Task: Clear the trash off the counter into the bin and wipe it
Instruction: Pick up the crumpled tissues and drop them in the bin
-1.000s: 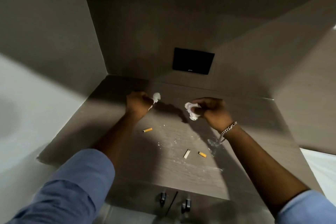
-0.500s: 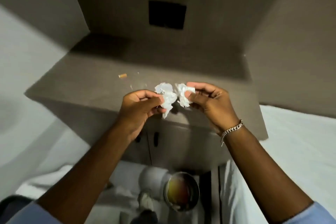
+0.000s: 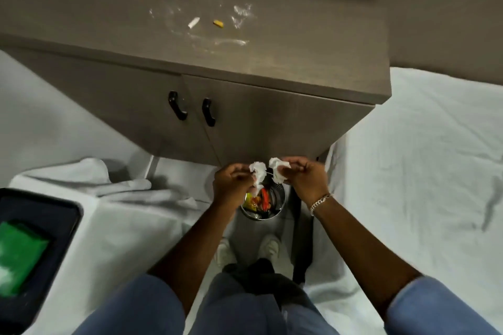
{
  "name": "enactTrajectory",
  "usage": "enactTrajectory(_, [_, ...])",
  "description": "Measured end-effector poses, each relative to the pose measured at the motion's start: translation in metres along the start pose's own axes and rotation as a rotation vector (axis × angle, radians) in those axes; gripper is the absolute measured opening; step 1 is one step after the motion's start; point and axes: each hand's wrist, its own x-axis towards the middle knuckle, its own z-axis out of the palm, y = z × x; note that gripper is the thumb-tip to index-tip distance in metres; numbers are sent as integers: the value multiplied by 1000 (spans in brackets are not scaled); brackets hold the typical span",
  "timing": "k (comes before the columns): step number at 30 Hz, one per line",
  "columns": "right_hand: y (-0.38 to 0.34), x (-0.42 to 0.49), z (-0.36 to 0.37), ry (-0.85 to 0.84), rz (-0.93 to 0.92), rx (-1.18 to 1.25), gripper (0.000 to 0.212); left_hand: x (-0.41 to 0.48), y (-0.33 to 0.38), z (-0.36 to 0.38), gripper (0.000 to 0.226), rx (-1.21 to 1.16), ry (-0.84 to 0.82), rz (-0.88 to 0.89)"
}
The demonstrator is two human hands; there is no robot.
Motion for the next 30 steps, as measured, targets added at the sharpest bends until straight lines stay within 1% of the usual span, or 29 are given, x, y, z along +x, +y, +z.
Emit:
enactTrajectory(3, [39, 23, 17, -2, -22, -270, 24, 25, -33, 11, 18, 88, 49, -82])
enactTrajectory(5, [59, 37, 26, -50, 22, -354, 31, 42, -51, 17, 20, 130, -3, -116])
enactTrajectory(7, [78, 44, 28, -91, 77, -386, 39, 56, -64, 21, 27, 205, -69, -135])
enactTrajectory(9, [93, 48, 24, -116, 115, -413, 41, 62, -71, 17, 37, 270, -79, -155])
enactTrajectory(11, [99, 47, 12, -160, 152, -427, 34, 57, -69, 6, 32, 271, -69, -184])
enactTrajectory(13, [94, 45, -6, -187, 196, -353, 29, 45, -58, -7, 25, 287, -76, -196])
enactTrajectory(16, [65, 36, -30, -174, 165, -335, 24, 33, -37, -21, 23, 301, -74, -130])
enactTrajectory(18, [38, 29, -39, -150, 108, -310, 20, 23, -14, -24, 28, 264, -68, -58])
enactTrajectory(20, [7, 25, -42, -188, -1, -317, 19, 15, 16, -25, 31, 222, -80, 33])
enactTrajectory(21, [-10, 24, -41, -214, -59, -281, 19, 11, 33, -25, 31, 195, -92, 80])
enactTrajectory(23, [-48, 18, -37, -271, -103, -89, 19, 3, 70, -27, 26, 126, -110, 167])
enactTrajectory(25, [-91, 10, -29, -330, -176, 18, 19, -3, 108, -31, 23, 59, -113, 265])
enactTrajectory(27, [-135, 8, -18, -329, -319, 5, 18, -5, 147, -40, 22, 20, -91, 386])
enactTrajectory(30, [-199, 22, -5, -251, -591, -62, 13, 4, 198, -60, 20, 7, -16, 563])
